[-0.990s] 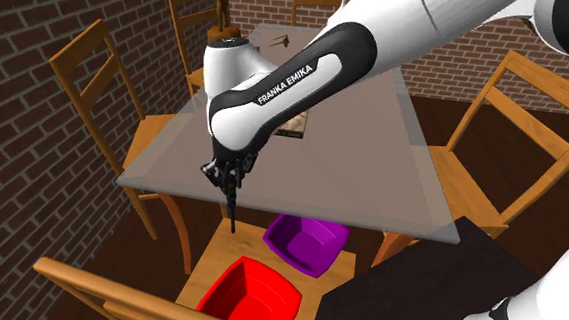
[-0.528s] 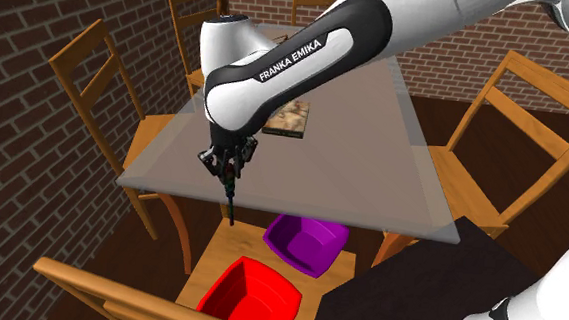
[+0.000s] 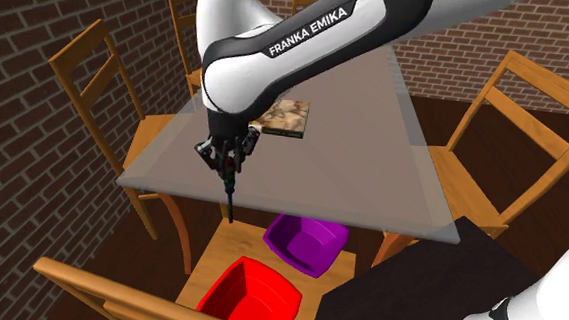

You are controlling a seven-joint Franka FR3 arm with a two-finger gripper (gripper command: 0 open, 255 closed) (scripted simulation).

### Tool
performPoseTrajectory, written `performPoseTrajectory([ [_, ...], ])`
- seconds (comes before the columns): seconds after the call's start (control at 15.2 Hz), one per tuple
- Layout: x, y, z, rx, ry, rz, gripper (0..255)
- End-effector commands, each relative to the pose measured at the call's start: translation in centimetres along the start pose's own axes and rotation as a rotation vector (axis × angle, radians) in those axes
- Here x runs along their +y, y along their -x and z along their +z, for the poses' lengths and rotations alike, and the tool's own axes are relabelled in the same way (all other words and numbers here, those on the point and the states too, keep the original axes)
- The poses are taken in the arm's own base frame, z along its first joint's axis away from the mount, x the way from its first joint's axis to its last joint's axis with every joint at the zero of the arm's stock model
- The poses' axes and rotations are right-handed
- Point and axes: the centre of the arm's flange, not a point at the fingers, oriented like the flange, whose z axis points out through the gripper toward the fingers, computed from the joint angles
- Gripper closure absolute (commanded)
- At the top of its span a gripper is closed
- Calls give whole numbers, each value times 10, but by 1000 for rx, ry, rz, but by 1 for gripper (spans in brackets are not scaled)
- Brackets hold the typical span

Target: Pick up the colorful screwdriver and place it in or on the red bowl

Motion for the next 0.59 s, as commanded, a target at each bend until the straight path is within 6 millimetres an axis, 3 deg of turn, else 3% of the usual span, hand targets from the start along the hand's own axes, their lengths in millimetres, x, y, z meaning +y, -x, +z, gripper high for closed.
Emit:
performPoseTrajectory([
  [0.0,-10,19,-10,0,0,0,255],
  [0.53,-53,104,-55,0,0,0,255],
])
